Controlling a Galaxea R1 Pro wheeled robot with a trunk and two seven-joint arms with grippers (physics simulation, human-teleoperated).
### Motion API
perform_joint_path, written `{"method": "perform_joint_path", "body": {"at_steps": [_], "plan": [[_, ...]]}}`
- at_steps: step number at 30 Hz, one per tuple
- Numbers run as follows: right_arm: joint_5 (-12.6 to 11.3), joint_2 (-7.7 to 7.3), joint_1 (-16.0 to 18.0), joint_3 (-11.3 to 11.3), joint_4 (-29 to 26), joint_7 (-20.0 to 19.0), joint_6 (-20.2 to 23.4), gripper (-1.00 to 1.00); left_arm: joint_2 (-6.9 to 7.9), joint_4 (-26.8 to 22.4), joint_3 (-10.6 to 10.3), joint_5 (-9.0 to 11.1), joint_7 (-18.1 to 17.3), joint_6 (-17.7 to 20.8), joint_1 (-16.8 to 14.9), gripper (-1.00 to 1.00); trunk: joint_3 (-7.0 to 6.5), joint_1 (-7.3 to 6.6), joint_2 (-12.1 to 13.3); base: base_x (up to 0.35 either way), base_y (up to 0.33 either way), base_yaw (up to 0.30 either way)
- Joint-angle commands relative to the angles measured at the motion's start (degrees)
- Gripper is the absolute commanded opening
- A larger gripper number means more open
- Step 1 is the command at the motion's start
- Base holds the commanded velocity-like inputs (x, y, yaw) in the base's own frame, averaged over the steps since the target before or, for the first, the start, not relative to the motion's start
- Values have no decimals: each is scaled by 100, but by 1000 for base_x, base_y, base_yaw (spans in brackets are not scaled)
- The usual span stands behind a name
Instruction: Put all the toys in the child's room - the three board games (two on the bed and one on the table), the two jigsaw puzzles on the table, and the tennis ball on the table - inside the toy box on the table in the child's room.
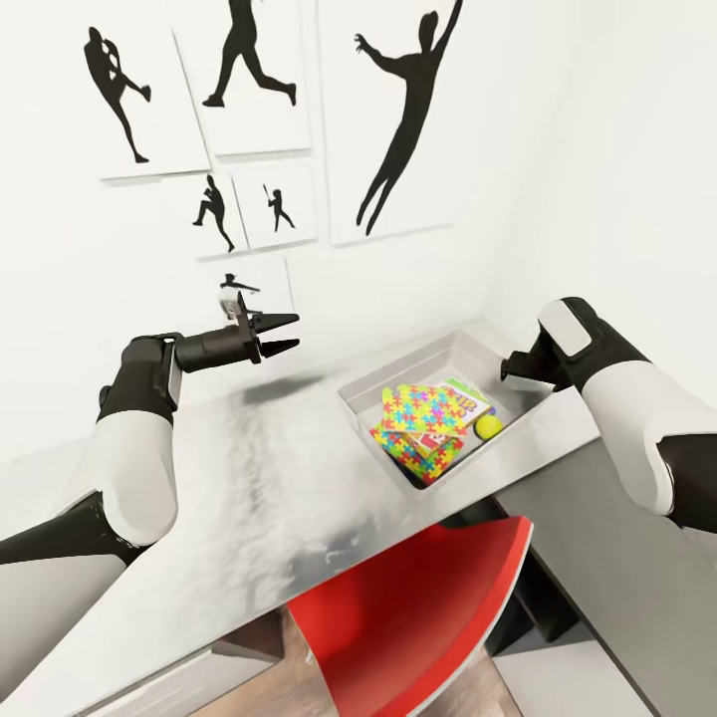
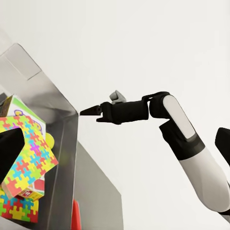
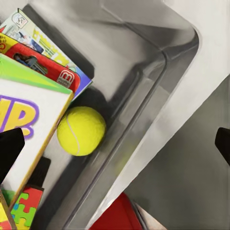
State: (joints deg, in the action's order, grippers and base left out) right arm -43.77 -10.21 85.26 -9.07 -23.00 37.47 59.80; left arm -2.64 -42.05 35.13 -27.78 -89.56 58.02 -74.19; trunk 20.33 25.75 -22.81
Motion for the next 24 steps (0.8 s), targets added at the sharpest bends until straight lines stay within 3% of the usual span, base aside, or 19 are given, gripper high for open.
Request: {"method": "perform_joint_path", "body": {"at_steps": [1,24], "plan": [[-62,-7,5,-43,-7,41,21,100,-8,-5,29,-61,-44,60,-8,100,1,4,-10,-11,0,0],[-70,-16,2,-42,-4,40,21,100,-16,-6,23,-61,-44,51,-8,100,-216,4,-10,-1,0,0]]}}
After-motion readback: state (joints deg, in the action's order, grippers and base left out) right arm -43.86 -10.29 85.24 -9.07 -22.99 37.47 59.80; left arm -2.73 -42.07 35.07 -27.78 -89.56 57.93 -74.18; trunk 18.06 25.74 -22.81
